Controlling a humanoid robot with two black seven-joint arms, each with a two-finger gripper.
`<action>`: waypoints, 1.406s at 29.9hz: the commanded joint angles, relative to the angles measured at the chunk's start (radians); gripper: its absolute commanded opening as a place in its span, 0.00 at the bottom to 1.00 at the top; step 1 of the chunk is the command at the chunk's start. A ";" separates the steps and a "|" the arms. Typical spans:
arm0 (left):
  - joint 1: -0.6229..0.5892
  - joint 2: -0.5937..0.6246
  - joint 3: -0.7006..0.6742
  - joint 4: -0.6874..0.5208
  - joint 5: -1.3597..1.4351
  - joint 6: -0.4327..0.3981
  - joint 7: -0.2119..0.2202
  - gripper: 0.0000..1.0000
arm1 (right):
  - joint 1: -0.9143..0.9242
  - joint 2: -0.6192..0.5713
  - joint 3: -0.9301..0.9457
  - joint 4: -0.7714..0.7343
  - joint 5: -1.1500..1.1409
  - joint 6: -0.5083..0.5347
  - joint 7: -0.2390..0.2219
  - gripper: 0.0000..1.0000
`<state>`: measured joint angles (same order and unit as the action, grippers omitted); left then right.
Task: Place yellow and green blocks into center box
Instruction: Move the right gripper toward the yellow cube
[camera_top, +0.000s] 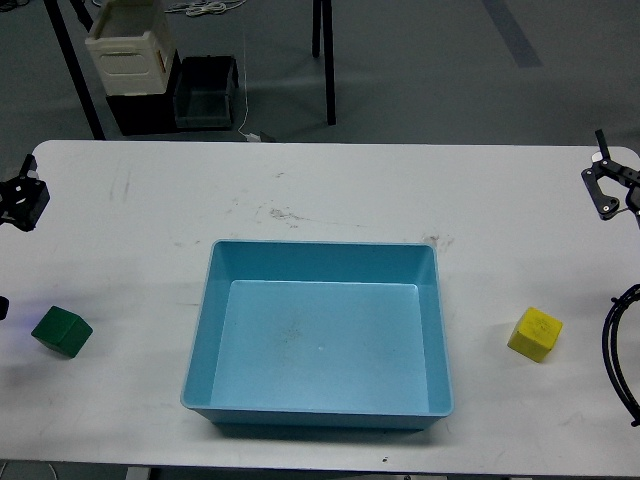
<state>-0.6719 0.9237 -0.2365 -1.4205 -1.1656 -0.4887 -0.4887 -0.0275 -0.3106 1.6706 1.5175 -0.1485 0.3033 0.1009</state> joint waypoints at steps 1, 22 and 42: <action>0.000 -0.020 0.000 0.000 0.001 0.000 0.000 1.00 | 0.046 -0.144 -0.015 0.009 -0.208 -0.027 0.000 1.00; 0.000 -0.029 0.002 0.000 0.001 0.000 0.000 1.00 | 0.538 -0.761 -0.514 -0.042 -1.045 0.023 0.388 0.99; 0.000 -0.042 0.000 0.009 0.001 0.000 0.000 1.00 | 1.123 -0.886 -1.215 -0.048 -1.555 0.185 0.388 0.99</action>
<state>-0.6714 0.8913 -0.2363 -1.4166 -1.1656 -0.4887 -0.4887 1.0855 -1.1974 0.5080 1.4566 -1.6439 0.4887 0.4890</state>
